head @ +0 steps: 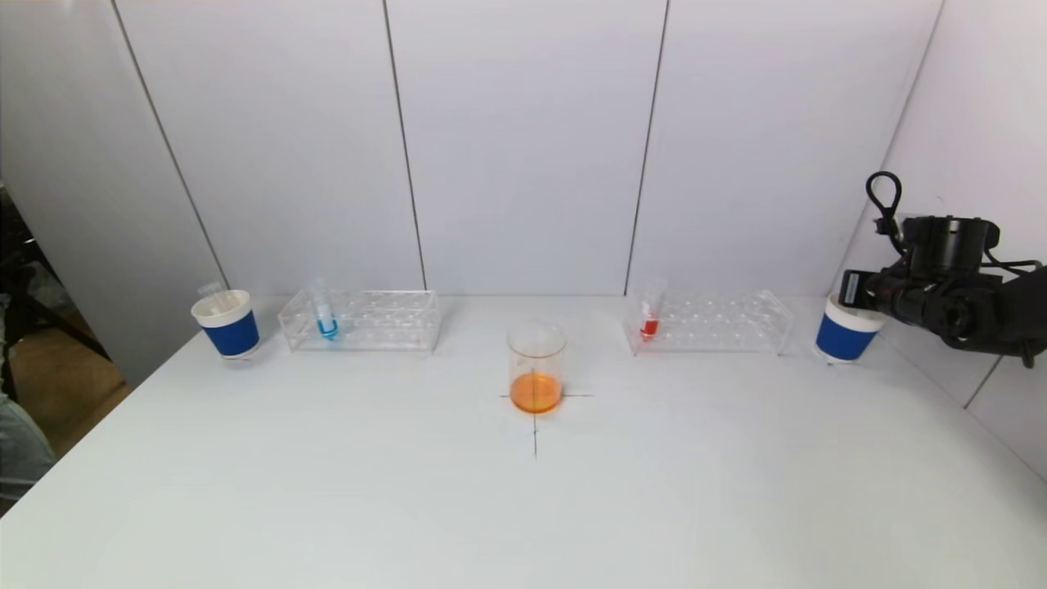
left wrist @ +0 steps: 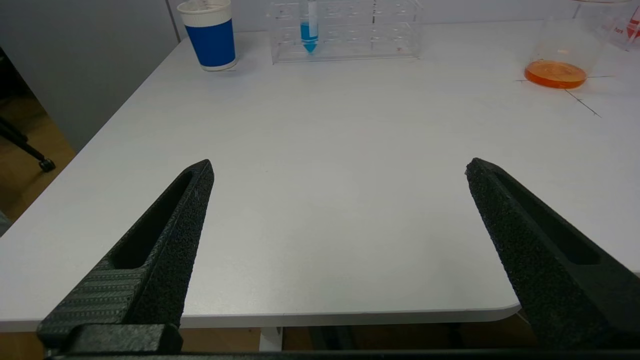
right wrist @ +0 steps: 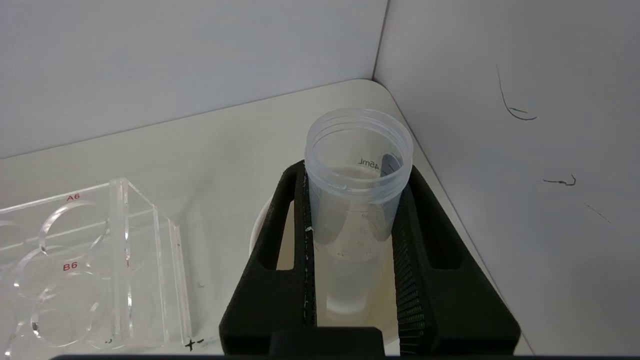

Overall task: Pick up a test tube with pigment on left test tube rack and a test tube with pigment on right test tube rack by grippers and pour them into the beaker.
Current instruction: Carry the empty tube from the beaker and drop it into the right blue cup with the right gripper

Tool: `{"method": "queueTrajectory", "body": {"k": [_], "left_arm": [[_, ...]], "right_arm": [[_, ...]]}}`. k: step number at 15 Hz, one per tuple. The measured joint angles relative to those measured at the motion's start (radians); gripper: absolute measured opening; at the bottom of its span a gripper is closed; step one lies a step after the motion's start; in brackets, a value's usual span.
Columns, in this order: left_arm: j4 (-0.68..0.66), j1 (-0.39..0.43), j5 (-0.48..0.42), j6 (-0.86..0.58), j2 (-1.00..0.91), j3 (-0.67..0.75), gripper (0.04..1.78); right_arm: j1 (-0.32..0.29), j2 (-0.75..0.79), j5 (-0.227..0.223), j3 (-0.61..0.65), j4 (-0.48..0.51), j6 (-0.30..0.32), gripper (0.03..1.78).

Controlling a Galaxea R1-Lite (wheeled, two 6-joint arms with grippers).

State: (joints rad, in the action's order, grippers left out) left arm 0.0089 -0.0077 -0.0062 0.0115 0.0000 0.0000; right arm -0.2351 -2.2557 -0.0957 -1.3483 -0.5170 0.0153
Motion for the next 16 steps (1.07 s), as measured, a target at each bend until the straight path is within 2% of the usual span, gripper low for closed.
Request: {"method": "queueTrajectory", "body": {"k": [7, 10, 12, 16], "left_arm": [[0.000, 0.000, 0.000, 0.000, 0.000, 0.000, 1.76], [0.000, 0.000, 0.000, 0.000, 0.000, 0.000, 1.76], [0.000, 0.000, 0.000, 0.000, 0.000, 0.000, 1.76], [0.000, 0.000, 0.000, 0.000, 0.000, 0.000, 1.76]], "right_arm": [[0.000, 0.010, 0.000, 0.015, -0.003, 0.004, 0.50], [-0.001, 0.010, 0.000, 0.018, 0.000, 0.001, 0.62], [-0.001, 0.010, 0.000, 0.020, -0.001, 0.003, 0.84], [-0.001, 0.010, 0.000, 0.021, -0.001, 0.004, 1.45]]}}
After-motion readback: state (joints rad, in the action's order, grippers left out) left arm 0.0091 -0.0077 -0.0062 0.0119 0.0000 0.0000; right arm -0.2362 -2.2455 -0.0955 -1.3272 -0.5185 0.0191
